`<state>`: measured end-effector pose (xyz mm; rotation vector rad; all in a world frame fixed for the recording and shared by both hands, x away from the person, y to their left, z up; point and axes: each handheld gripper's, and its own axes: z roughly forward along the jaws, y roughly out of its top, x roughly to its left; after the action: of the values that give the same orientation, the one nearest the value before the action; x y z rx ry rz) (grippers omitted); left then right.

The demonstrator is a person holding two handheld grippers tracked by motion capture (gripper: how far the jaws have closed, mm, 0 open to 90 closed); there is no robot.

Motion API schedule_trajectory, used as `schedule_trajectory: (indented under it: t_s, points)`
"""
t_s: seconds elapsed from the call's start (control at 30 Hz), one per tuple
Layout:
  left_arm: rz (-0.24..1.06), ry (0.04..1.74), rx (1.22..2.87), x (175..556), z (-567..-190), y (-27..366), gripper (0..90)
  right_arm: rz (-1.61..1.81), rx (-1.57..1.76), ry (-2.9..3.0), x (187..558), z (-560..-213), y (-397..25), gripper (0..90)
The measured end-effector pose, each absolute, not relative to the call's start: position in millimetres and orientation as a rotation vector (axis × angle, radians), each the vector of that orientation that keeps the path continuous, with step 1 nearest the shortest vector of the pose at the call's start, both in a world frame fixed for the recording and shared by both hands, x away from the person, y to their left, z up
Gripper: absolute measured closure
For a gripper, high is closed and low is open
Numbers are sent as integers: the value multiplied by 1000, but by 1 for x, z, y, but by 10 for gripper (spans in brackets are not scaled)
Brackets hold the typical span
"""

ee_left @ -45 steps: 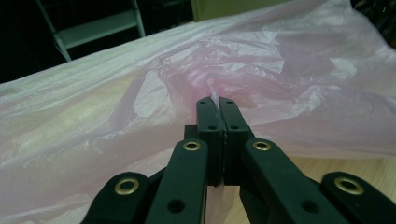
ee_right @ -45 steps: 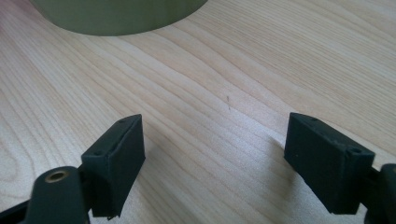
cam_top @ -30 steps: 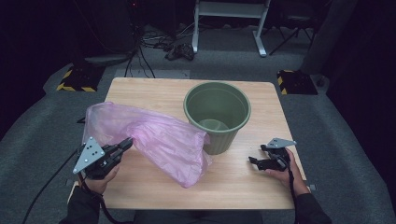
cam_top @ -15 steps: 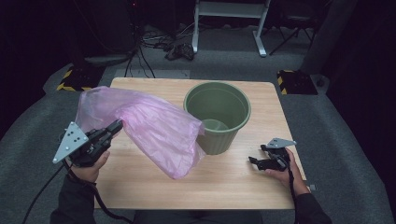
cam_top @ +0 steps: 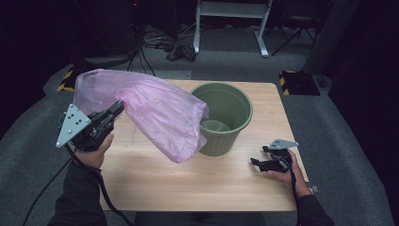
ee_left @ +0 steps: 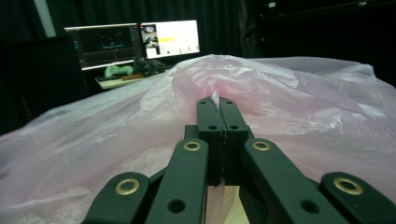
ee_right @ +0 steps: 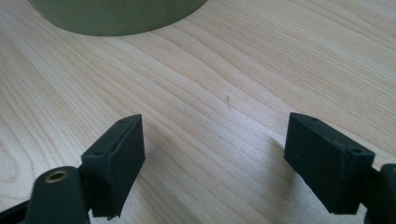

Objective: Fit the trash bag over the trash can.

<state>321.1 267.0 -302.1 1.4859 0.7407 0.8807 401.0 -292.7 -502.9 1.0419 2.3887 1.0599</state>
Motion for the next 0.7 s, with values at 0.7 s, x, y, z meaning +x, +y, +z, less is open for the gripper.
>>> schedule_trajectory:
  t_s: [0.7]
  points:
    - [920, 688, 1386, 320, -249, 259, 897, 1059, 1044, 2387, 401, -503, -293, 199]
